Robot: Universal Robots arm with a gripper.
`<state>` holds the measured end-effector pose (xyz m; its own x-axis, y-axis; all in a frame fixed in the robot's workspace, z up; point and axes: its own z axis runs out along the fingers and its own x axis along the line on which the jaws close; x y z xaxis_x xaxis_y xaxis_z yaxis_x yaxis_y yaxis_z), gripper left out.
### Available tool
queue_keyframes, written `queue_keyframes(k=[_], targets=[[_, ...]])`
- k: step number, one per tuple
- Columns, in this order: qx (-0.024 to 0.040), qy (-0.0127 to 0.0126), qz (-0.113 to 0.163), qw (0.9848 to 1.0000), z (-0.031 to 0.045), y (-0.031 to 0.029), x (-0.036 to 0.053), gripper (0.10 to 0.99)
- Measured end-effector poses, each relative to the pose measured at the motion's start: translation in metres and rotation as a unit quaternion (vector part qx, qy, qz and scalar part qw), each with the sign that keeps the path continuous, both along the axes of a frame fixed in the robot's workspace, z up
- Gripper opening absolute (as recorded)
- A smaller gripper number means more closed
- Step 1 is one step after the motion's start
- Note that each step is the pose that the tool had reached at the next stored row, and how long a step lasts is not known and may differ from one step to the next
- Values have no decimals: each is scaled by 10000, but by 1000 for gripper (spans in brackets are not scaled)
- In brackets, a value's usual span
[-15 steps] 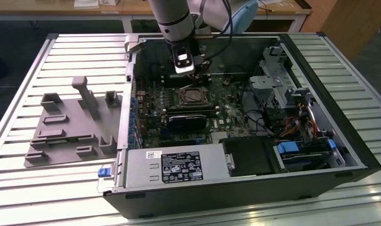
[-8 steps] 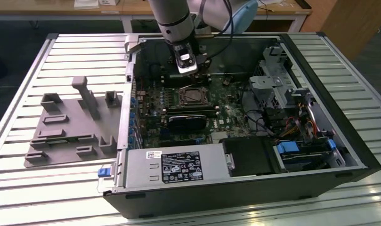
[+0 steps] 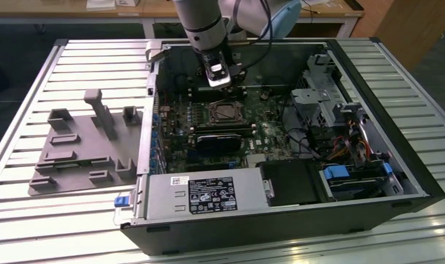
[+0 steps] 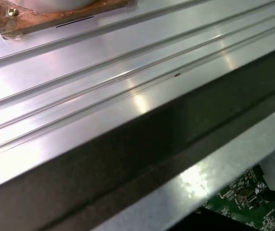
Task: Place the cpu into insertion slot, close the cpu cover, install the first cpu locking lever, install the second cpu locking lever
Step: 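Install the first cpu locking lever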
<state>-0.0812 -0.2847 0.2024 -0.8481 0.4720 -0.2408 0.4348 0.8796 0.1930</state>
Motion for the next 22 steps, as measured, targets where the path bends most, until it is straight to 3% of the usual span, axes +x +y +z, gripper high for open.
queue_keyframes(k=[22], targets=[[-12, 1, 2, 10000, -122, -51, 0, 102]])
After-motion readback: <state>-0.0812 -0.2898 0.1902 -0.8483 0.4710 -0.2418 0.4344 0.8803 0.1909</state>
